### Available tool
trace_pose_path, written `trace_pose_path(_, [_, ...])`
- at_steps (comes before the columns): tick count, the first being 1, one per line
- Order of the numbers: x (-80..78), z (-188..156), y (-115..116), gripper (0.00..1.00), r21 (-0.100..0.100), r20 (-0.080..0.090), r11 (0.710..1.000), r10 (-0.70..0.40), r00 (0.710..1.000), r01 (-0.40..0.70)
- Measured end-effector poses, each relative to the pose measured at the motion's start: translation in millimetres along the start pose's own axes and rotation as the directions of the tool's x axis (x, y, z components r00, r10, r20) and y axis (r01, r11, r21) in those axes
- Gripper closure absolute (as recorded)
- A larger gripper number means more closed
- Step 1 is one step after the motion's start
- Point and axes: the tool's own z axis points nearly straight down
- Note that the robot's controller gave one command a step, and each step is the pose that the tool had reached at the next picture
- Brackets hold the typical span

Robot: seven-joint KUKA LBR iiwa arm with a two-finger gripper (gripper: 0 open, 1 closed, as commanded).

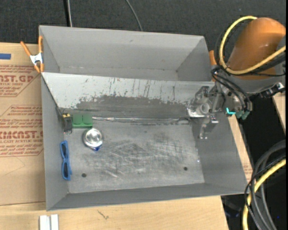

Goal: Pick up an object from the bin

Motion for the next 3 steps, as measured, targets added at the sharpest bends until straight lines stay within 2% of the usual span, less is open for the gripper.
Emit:
trace_pose_path(1, [37.0, 99.7, 46.3, 0.00, 0.000, 0.002, 0.946, -0.324, 0.946, 0.324])
trace_pose_path(2, [18.1, 138.9, 2.7, 0.00, 0.001, 0.006, 0.994, -0.105, 0.994, 0.105])
trace_pose_path(3, [6.4, 150.0, -22.4, 0.00, 0.002, 0.014, 0.930, -0.367, 0.930, 0.368])
